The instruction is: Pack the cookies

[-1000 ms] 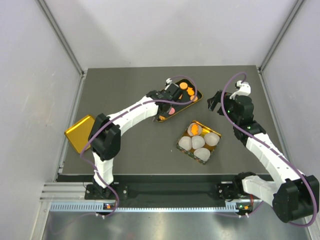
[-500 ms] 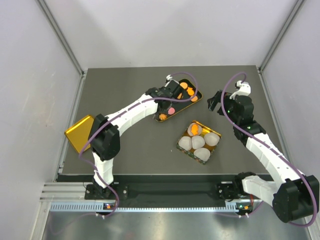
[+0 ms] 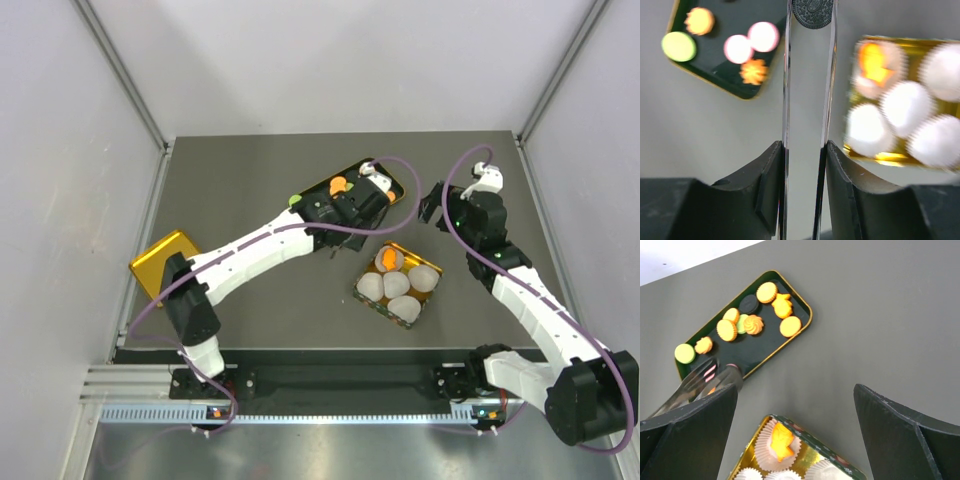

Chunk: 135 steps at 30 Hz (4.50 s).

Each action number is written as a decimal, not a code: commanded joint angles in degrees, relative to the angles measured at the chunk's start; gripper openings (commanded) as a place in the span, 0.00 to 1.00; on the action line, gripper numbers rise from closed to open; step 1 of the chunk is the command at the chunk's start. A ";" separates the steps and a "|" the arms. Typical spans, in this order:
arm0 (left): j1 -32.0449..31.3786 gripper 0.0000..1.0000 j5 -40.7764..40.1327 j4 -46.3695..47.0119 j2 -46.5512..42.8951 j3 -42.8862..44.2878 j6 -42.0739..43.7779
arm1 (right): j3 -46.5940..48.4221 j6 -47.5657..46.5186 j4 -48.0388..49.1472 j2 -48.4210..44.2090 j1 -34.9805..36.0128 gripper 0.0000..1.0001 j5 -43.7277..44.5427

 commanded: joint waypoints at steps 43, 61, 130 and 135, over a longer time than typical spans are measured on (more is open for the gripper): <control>-13.73 0.52 12.64 11.26 2.88 -4.41 -8.89 | 4.06 1.65 -5.55 -3.30 -1.76 1.00 12.24; -4.95 0.52 2.80 6.07 -7.49 -3.18 -6.61 | 4.32 1.57 -4.94 -2.77 -1.76 1.00 10.13; 17.31 0.36 7.71 5.20 1.22 2.71 2.01 | 4.15 0.86 -4.41 -3.03 -1.93 1.00 7.85; 12.30 0.36 7.46 3.18 -2.56 0.25 1.66 | 4.14 0.78 -4.33 -2.86 -2.02 1.00 7.76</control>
